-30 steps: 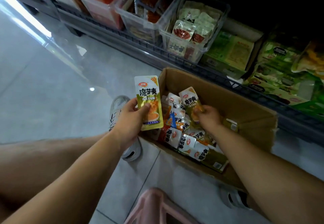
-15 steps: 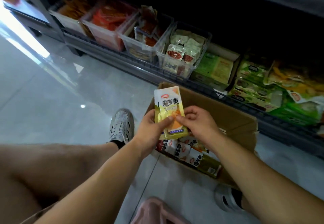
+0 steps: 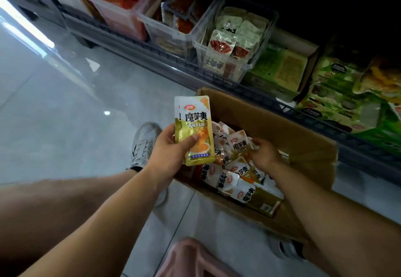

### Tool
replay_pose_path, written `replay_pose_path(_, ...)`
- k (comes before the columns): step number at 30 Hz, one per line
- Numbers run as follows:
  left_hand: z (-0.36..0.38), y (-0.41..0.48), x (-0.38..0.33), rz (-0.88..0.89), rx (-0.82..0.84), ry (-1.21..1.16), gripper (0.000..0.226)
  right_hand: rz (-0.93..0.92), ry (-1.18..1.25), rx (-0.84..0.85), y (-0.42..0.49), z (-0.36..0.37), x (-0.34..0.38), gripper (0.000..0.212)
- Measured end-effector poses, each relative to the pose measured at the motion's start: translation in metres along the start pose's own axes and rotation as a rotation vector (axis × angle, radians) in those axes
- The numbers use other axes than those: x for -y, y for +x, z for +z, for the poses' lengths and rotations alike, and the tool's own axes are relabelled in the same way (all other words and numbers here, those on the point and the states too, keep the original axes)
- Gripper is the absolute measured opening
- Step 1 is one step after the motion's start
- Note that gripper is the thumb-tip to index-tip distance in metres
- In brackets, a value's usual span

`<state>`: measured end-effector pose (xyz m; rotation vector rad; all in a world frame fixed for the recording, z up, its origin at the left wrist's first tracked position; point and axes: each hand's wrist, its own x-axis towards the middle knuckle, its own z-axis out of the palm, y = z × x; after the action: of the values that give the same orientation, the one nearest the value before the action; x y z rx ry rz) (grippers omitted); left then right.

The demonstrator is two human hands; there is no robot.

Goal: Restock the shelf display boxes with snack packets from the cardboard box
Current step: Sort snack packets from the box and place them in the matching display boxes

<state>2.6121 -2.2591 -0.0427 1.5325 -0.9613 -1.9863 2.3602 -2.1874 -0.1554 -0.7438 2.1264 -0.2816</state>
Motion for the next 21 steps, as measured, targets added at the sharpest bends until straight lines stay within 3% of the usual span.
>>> replay_pose_path(8,0.008,0.006,0.008,0.014,-0.006,0.021,0.032,0.121,0.195,-0.116,0.026,0.019,-0.010,0.041)
replay_pose_path(11,0.008,0.007,0.010,0.011,-0.006,0.014,0.032,0.132,0.272,-0.085,0.032,0.020,-0.018,0.036)
replay_pose_path(17,0.009,0.009,0.010,0.008,-0.004,0.032,0.033,-0.049,0.173,-0.077,0.016,0.000,-0.024,0.009)
replay_pose_path(21,0.011,0.010,0.011,-0.001,-0.014,0.052,0.033,-0.186,0.114,-0.223,-0.009,-0.022,-0.009,0.014)
